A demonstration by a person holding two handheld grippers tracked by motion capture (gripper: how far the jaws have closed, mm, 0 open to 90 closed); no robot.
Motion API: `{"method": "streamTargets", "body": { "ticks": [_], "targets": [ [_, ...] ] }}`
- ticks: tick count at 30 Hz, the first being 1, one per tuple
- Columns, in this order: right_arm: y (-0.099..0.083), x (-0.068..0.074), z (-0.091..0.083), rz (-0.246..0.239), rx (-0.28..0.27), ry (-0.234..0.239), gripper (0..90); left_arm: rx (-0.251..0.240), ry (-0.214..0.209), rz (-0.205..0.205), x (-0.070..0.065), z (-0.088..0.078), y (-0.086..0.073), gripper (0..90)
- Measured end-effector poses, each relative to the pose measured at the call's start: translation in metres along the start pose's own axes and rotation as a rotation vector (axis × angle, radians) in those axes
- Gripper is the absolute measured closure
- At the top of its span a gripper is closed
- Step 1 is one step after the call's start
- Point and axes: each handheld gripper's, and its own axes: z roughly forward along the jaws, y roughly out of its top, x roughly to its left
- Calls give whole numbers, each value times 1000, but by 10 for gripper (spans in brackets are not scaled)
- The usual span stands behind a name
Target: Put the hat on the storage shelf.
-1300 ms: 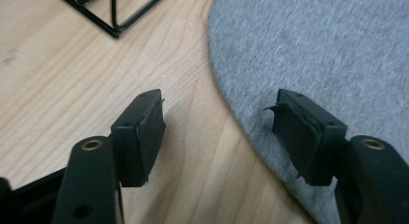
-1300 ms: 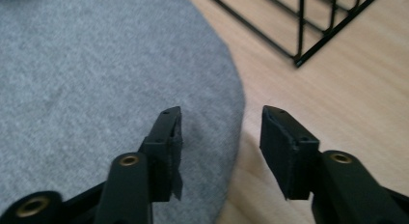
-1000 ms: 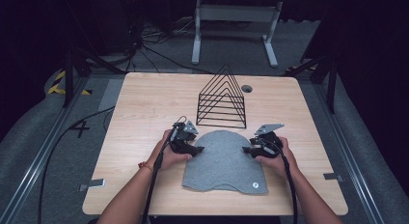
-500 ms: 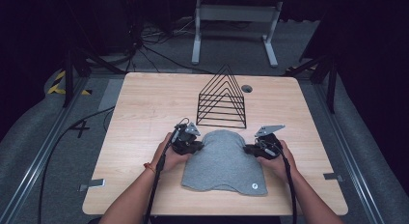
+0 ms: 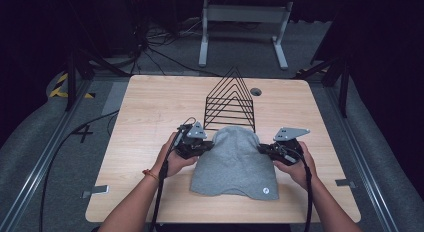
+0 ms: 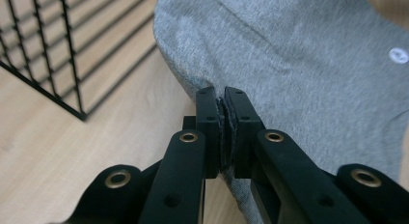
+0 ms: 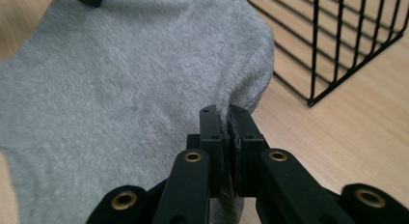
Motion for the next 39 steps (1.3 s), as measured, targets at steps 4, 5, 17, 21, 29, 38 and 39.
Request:
{"method": "streamTargets", "body": {
  "ticks": [4, 5, 17, 21, 29, 38, 39],
  "targets": [
    [11, 0, -13, -11, -32, -14, 861, -10, 21, 29, 2, -11, 10, 858],
    [14, 0, -16, -13, -39, -17, 860, -10, 22, 35, 3, -12, 13, 858],
    [55, -5, -60, -41, -142, -102, 860, -92, 63, 118, 1, -51, 66, 860],
    [68, -7, -75, -54, -170, -115, 860, -128, 68, 110, 2, -62, 82, 860],
    [117, -21, -112, -61, -261, -165, 861, -205, 107, 129, 17, -92, 127, 860],
    [163, -35, -120, -81, -305, -214, 863, -246, 188, 156, 38, -112, 158, 860],
    [168, -38, -120, -82, -306, -218, 863, -251, 204, 168, 45, -116, 164, 860]
  ]
}}
